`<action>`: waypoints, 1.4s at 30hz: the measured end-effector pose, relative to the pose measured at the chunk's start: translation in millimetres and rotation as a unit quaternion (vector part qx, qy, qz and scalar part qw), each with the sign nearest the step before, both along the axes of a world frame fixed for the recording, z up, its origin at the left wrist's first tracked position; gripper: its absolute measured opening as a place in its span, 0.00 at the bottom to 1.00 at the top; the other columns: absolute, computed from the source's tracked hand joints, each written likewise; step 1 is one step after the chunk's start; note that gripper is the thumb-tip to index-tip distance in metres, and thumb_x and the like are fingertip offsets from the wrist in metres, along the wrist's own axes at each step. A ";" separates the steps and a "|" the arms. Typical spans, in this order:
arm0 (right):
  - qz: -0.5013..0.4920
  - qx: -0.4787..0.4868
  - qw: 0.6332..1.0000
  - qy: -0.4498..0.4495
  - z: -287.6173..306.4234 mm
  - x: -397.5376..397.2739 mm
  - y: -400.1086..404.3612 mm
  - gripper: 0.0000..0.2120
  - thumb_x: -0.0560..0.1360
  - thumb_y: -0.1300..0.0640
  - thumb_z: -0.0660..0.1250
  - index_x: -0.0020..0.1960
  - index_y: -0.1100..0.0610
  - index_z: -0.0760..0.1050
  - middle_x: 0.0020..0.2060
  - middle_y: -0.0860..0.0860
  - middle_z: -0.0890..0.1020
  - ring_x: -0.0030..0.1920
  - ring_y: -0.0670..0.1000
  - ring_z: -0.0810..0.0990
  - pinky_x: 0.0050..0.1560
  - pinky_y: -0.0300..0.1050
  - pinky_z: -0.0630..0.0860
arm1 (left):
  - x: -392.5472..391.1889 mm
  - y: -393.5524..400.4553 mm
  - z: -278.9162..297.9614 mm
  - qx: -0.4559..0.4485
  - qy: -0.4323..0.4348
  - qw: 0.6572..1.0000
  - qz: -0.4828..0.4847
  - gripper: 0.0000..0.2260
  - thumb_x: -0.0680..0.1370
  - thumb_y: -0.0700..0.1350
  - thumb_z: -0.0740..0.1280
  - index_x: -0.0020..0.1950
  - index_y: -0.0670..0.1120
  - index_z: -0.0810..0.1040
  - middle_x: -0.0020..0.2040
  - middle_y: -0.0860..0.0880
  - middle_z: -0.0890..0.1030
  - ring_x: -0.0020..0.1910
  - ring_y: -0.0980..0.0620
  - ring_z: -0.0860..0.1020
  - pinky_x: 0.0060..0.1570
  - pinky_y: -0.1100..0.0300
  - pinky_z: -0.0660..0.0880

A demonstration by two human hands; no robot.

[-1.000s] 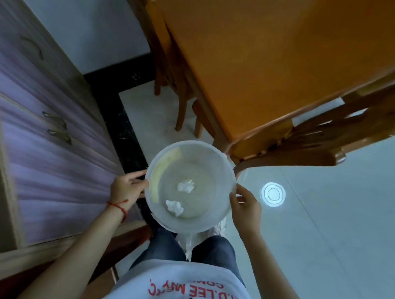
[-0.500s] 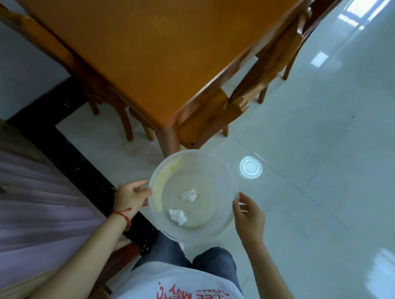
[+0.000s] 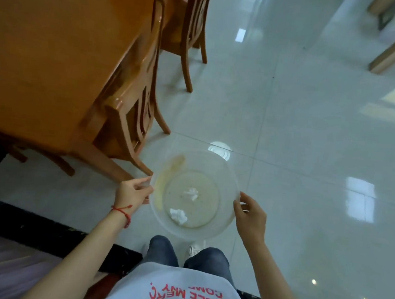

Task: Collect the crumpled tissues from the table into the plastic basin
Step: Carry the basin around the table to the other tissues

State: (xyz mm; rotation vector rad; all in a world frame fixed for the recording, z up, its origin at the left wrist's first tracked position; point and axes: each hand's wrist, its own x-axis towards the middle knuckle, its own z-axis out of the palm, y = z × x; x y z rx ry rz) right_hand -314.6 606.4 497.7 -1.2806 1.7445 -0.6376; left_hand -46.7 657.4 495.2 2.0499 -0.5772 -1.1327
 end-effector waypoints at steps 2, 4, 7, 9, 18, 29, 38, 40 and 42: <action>-0.013 -0.005 1.000 0.002 1.9 -20.9 -6.5 0.10 0.75 0.60 0.64 0.55 0.58 0.78 0.47 0.52 0.81 0.38 0.43 0.78 0.35 0.26 0.72 | -18.4 -18.2 2.2 -0.004 0.009 1.000 -0.021 0.18 0.71 0.36 0.70 0.60 0.39 0.76 0.49 0.43 0.79 0.42 0.50 0.79 0.35 0.63 0.80; -0.026 -0.008 1.000 0.002 3.1 -39.5 -15.1 0.10 0.75 0.59 0.64 0.55 0.57 0.78 0.46 0.51 0.81 0.39 0.44 0.78 0.35 0.26 0.73 | -34.8 -35.5 3.9 -0.005 0.012 0.999 -0.041 0.19 0.71 0.37 0.70 0.62 0.40 0.75 0.48 0.43 0.79 0.42 0.50 0.78 0.38 0.61 0.78; -0.043 -0.013 0.999 -0.001 5.7 -59.7 -30.2 0.09 0.75 0.58 0.64 0.54 0.56 0.78 0.46 0.51 0.82 0.40 0.45 0.79 0.36 0.29 0.73 | -52.0 -58.3 5.1 -0.003 0.008 0.998 -0.064 0.20 0.71 0.37 0.69 0.62 0.40 0.74 0.41 0.46 0.79 0.41 0.49 0.79 0.36 0.63 0.78; -0.053 -0.019 0.998 -0.007 8.1 -67.9 -41.8 0.09 0.75 0.58 0.65 0.54 0.56 0.78 0.45 0.50 0.82 0.40 0.43 0.79 0.37 0.26 0.73 | -59.8 -73.0 7.5 -0.005 0.012 0.998 -0.064 0.20 0.71 0.37 0.69 0.63 0.39 0.73 0.39 0.46 0.79 0.40 0.49 0.79 0.32 0.66 0.79; -0.087 -0.031 0.996 -0.018 9.5 -73.8 -114.4 0.10 0.75 0.58 0.65 0.55 0.57 0.78 0.45 0.49 0.81 0.41 0.40 0.78 0.37 0.23 0.72 | -67.4 -158.9 11.8 -0.018 0.009 0.996 -0.084 0.21 0.72 0.38 0.69 0.64 0.40 0.72 0.46 0.41 0.80 0.45 0.42 0.81 0.44 0.53 0.79; -0.101 -0.033 0.994 -0.016 9.1 -47.3 -253.9 0.11 0.75 0.56 0.65 0.56 0.56 0.78 0.48 0.50 0.83 0.42 0.47 0.80 0.36 0.30 0.74 | -38.2 -302.8 10.6 -0.024 0.023 0.994 -0.104 0.20 0.72 0.38 0.69 0.63 0.40 0.73 0.48 0.39 0.81 0.44 0.45 0.80 0.43 0.54 0.80; -0.093 -0.035 0.995 -0.019 15.8 -31.4 -351.5 0.11 0.75 0.57 0.65 0.57 0.56 0.77 0.48 0.50 0.82 0.42 0.42 0.79 0.37 0.24 0.73 | -23.4 -396.9 17.0 -0.023 0.039 0.996 -0.082 0.20 0.72 0.36 0.69 0.63 0.37 0.72 0.41 0.43 0.80 0.45 0.41 0.80 0.48 0.50 0.78; -0.086 -0.033 0.996 -0.015 15.1 -33.1 -376.9 0.12 0.74 0.57 0.65 0.57 0.56 0.77 0.48 0.50 0.82 0.42 0.41 0.79 0.37 0.23 0.72 | -24.9 -419.2 15.7 -0.014 0.038 0.996 -0.074 0.20 0.71 0.36 0.69 0.63 0.37 0.73 0.44 0.41 0.80 0.45 0.41 0.80 0.49 0.48 0.78; -0.077 -0.032 0.996 -0.010 14.2 -36.2 -404.7 0.12 0.74 0.57 0.66 0.57 0.56 0.77 0.48 0.50 0.82 0.41 0.41 0.78 0.36 0.22 0.72 | -28.2 -444.2 15.5 -0.011 0.030 0.997 -0.067 0.20 0.71 0.37 0.70 0.62 0.38 0.73 0.41 0.43 0.81 0.41 0.44 0.80 0.44 0.52 0.80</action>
